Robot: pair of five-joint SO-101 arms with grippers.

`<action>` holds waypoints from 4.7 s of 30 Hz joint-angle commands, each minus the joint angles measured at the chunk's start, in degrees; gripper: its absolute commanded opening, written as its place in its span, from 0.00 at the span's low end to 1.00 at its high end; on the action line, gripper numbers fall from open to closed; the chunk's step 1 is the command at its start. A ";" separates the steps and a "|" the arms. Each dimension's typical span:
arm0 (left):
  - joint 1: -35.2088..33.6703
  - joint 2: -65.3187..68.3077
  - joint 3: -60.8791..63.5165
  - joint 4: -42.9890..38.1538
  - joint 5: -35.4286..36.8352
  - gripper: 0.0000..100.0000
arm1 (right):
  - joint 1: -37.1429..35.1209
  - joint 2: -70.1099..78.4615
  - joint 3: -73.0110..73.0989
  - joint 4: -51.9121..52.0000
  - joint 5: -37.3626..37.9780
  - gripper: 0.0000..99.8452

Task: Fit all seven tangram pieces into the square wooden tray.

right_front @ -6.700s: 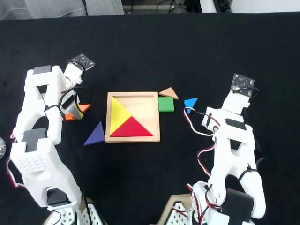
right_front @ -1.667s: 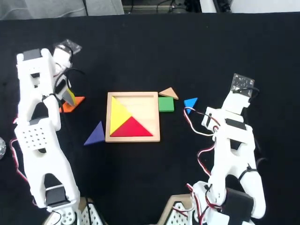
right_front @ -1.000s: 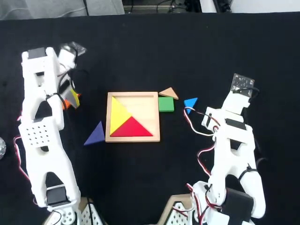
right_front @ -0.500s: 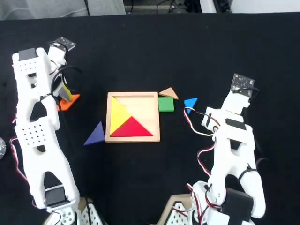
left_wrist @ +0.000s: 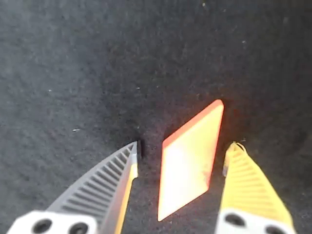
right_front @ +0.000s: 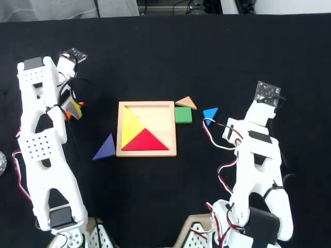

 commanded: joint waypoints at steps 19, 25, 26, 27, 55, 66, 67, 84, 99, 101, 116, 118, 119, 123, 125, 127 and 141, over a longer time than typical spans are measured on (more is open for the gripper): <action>6.99 -10.29 4.62 13.01 -4.84 0.07 | -1.23 -2.42 -3.38 -0.88 -0.18 0.01; 14.37 -36.31 25.89 12.84 -4.31 0.06 | -1.23 -2.42 -3.47 -0.88 -0.18 0.01; 15.43 -40.44 28.53 12.75 -2.46 0.06 | -1.23 -2.42 -3.47 -0.88 -0.18 0.01; 16.48 -44.75 30.90 12.75 0.18 0.06 | -1.23 -2.42 -3.47 -0.88 -0.18 0.01; 9.71 -47.56 55.25 -17.49 53.89 0.22 | -1.23 -2.42 -3.21 -0.97 -0.18 0.01; 11.56 -52.04 56.84 -14.42 54.07 0.22 | -1.32 -2.42 -3.21 -0.97 -0.18 0.01; 12.26 -52.04 57.54 -15.38 54.24 0.22 | -1.32 -2.42 -3.21 -0.97 -0.18 0.01; 3.38 -46.59 59.65 -24.00 47.30 0.29 | -3.08 -2.42 -3.12 -0.97 -0.18 0.01; 3.47 -32.18 47.69 -19.43 39.30 0.06 | -3.25 -2.07 -3.12 -1.05 -0.18 0.01; 3.38 -32.18 47.60 -19.60 39.30 0.05 | -3.25 -2.07 -3.12 -1.05 -0.18 0.01; 19.03 -51.25 38.46 6.07 43.60 0.04 | -2.81 -2.42 -3.21 -1.05 -0.18 0.01; 23.34 -58.02 37.14 6.86 51.16 0.04 | -1.58 -2.51 -3.38 -0.79 -0.18 0.01; 25.36 -61.01 36.79 6.77 55.12 0.05 | -0.44 -2.51 -3.47 -0.79 -0.18 0.01; 32.13 -66.90 38.02 6.24 66.55 0.06 | 2.81 -2.51 -3.56 -0.88 -0.70 0.01; 35.38 -65.85 39.87 4.40 68.84 0.07 | 3.16 -2.51 -3.56 -0.97 -0.70 0.01; 37.67 -63.56 42.51 0.09 70.24 0.09 | 3.16 -2.51 -3.56 -1.05 -0.70 0.01; 51.47 -44.31 52.79 -23.74 85.80 0.10 | 4.84 -2.51 -3.30 -3.08 -0.70 0.01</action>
